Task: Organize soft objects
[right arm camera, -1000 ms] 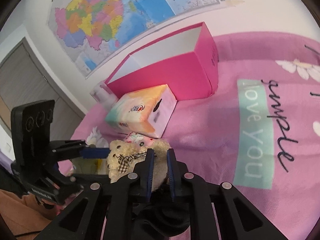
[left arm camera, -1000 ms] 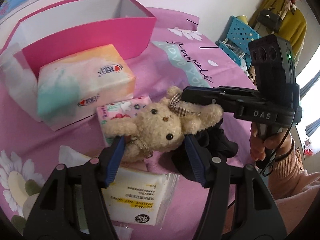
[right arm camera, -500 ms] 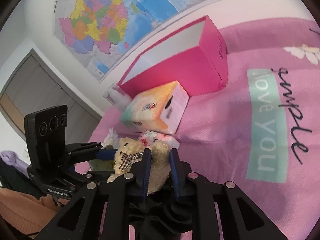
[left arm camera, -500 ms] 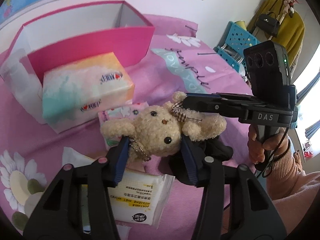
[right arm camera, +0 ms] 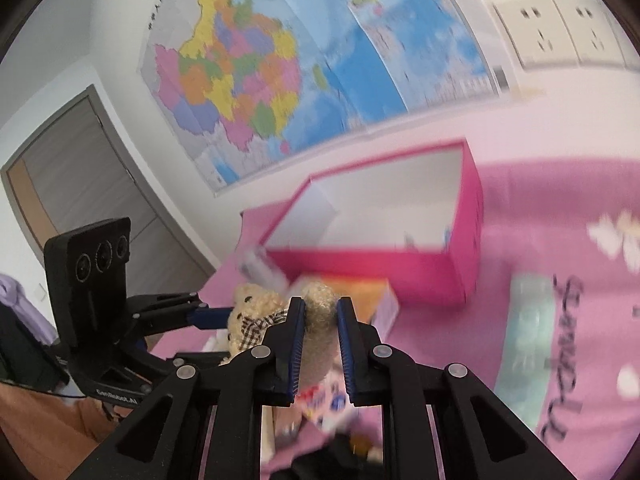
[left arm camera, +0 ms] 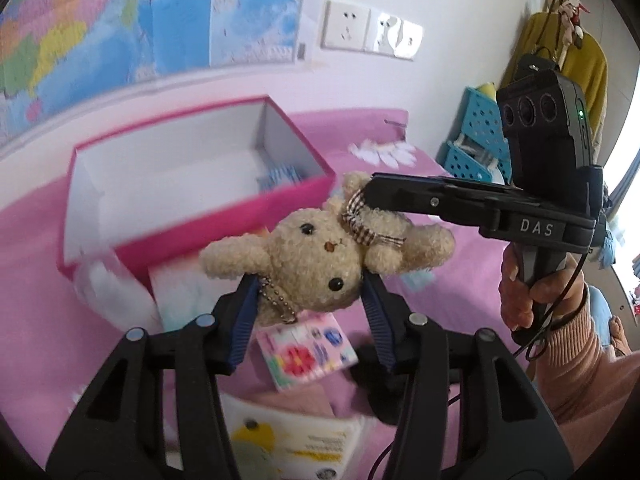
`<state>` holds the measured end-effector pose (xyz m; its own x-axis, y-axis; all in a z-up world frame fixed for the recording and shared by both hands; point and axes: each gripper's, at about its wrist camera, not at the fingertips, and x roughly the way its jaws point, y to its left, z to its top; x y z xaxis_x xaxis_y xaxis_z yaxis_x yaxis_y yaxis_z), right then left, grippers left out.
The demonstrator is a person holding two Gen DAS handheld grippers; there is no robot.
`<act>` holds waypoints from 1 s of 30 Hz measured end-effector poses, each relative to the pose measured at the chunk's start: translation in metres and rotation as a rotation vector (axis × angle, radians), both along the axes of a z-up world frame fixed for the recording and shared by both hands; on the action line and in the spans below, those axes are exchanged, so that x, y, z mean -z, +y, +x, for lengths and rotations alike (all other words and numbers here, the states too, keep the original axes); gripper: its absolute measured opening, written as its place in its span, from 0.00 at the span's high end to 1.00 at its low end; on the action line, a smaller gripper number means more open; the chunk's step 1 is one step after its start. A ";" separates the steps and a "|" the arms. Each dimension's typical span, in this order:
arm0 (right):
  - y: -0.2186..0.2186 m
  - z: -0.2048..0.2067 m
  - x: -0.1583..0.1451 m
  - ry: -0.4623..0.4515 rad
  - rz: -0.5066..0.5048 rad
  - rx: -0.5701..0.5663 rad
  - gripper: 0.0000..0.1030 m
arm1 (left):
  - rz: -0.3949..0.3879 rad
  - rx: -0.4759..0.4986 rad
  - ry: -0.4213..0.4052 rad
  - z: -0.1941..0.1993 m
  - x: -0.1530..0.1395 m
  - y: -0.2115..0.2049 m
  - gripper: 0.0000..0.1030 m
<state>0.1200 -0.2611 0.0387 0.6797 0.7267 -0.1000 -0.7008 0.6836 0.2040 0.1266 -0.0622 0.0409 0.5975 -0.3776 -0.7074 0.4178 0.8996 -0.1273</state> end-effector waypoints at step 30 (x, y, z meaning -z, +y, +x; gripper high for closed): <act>0.002 0.099 -0.049 0.046 -0.010 0.249 0.76 | 0.121 -0.137 0.026 0.091 0.009 0.010 0.47</act>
